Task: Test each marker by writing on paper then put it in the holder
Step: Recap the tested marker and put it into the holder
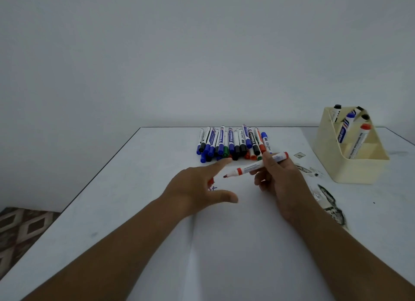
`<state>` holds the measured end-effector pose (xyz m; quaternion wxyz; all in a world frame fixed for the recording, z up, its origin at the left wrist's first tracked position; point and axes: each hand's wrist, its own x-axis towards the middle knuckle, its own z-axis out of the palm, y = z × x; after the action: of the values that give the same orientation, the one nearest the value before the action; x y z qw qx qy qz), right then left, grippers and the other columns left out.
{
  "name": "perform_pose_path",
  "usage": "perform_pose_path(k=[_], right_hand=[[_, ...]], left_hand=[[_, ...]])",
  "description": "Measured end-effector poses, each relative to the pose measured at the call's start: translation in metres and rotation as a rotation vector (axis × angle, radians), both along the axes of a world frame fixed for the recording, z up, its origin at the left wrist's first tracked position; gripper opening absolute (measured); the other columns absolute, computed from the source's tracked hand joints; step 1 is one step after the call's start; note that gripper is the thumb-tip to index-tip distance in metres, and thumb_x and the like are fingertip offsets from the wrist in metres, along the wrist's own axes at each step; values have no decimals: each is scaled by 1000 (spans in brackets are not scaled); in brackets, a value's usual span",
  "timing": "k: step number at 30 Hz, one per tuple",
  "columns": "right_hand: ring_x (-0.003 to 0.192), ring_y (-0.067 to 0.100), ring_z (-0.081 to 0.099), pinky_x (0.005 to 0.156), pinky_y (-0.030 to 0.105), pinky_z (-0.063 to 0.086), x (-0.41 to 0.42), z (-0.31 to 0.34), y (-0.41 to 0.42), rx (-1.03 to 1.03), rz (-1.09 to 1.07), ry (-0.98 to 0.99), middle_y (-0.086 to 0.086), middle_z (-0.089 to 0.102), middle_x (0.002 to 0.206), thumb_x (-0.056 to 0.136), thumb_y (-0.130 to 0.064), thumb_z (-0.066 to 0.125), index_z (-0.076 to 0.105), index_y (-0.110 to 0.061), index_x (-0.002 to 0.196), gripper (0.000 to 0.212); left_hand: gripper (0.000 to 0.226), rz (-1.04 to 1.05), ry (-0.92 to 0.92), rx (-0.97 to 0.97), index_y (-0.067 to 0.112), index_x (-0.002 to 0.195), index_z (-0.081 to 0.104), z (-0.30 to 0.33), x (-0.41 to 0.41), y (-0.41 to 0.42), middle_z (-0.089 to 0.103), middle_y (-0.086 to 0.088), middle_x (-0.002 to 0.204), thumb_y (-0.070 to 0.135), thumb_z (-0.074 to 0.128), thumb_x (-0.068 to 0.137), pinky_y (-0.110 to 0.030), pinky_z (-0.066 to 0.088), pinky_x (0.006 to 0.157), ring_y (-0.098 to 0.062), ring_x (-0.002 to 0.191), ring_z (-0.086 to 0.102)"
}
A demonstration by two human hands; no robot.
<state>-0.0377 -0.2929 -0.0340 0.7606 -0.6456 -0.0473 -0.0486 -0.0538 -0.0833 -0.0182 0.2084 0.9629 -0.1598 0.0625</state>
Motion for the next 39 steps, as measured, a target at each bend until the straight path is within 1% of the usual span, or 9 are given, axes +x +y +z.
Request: perform_pose_path(k=[5,9,14,19,21,24,27,31,39], right_hand=[[55,20,57,56,36,43,2,2,2,25,-44,51,13,67,68,104,-37,48,56,-8,103,31],[57,24,58,57,38,44,4,0,2,14,-49,35,8,68,66,105,-36,48,56,-9,99,29],[56,22,57,56,37,44,3,2,5,-6,-66,36,8,68,69,105,-34,48,55,-7,103,28],[60,23,63,61,39,55,-1,5,9,-107,-70,14,11,68,72,102,-37,52,54,-7,102,29],[63,27,68,64,41,61,-4,10,12,-119,-66,-23,12,72,74,102,-32,54,54,-9,100,23],[70,30,72,68,40,64,-9,16,17,-53,-41,-11,12,75,81,102,-25,54,57,-13,96,13],[79,32,75,70,39,64,-13,18,22,29,3,68,16,77,89,101,-23,55,60,-11,97,13],[80,31,76,74,41,64,-15,21,27,125,62,137,19,77,91,99,-24,55,59,-10,95,15],[88,35,76,78,43,64,-20,17,34,-65,126,34,18,77,93,83,5,70,59,-9,96,23]], left_hand=[[40,11,-98,-72,40,124,67,-13,3,53,62,14,82,47,71,86,-15,39,73,-2,80,55],[32,-76,-370,-20,13,107,76,-33,7,71,74,0,88,27,50,95,-9,38,80,-10,88,58],[24,-13,-228,-15,14,115,71,-38,10,75,64,-5,97,13,51,101,-15,34,79,-17,93,60],[39,14,-259,43,20,113,73,-46,17,80,63,-3,107,17,39,94,-36,49,84,-24,95,58],[38,28,-212,73,26,122,69,-41,16,77,61,3,124,23,40,100,-34,42,96,-22,111,55],[45,32,-56,148,41,149,37,-34,11,71,36,15,156,43,38,105,-31,19,112,-11,143,30],[69,43,87,97,47,155,6,-26,6,68,26,12,161,62,41,97,-36,15,117,-15,146,22],[70,-67,114,250,54,153,11,-24,5,69,0,17,166,75,35,90,-35,2,121,-5,152,-2],[71,-132,235,281,58,151,10,-21,10,74,-2,18,165,74,41,90,-34,-7,124,-1,151,-8]])
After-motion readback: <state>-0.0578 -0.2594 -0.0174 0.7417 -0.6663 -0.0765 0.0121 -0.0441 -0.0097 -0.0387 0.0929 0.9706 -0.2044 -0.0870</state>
